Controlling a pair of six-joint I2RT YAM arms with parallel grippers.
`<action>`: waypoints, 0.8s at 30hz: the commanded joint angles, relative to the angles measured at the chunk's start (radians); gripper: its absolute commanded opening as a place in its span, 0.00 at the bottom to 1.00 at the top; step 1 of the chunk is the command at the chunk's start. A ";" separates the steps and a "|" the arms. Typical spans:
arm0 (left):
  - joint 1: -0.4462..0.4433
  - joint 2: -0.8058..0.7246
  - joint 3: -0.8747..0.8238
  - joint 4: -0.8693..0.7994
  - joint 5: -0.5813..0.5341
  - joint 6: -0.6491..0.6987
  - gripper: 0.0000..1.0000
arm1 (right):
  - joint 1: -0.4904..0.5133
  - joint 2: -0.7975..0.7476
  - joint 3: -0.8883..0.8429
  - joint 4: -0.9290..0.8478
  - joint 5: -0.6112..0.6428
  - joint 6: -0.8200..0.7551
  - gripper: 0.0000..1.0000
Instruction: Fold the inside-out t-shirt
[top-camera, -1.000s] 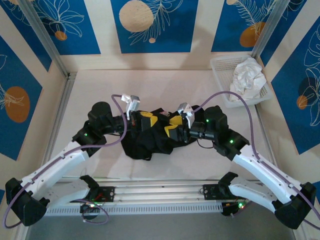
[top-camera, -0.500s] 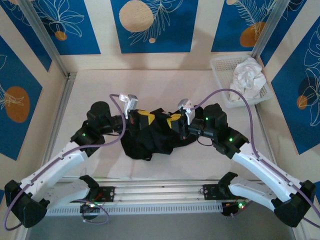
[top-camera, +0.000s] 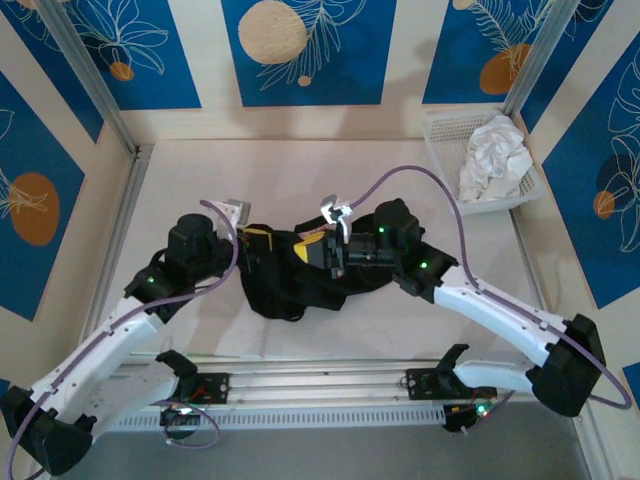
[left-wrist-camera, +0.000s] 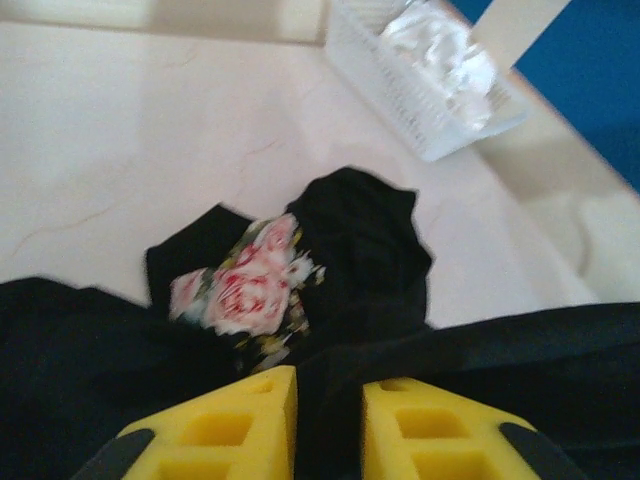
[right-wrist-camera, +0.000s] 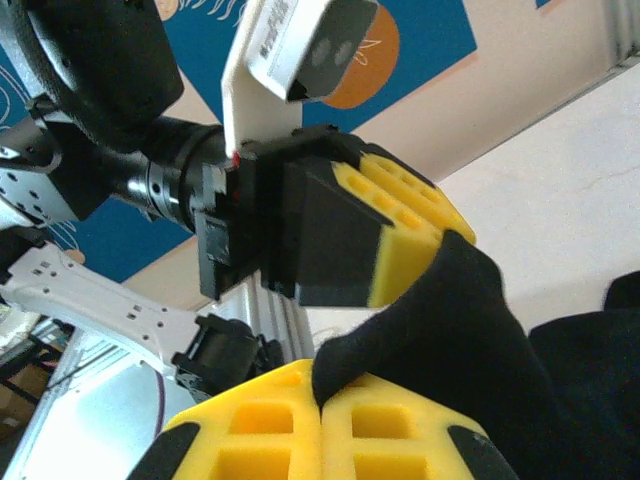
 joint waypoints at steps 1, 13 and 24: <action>0.009 -0.033 0.007 -0.136 -0.102 0.035 0.26 | 0.026 0.033 0.060 0.095 0.053 0.067 0.00; -0.082 -0.058 0.006 -0.207 -0.086 -0.022 0.44 | 0.027 0.101 0.091 0.072 0.174 0.126 0.00; -0.163 -0.098 0.007 -0.070 -0.009 0.039 0.32 | -0.015 0.090 0.103 -0.006 0.124 0.090 0.00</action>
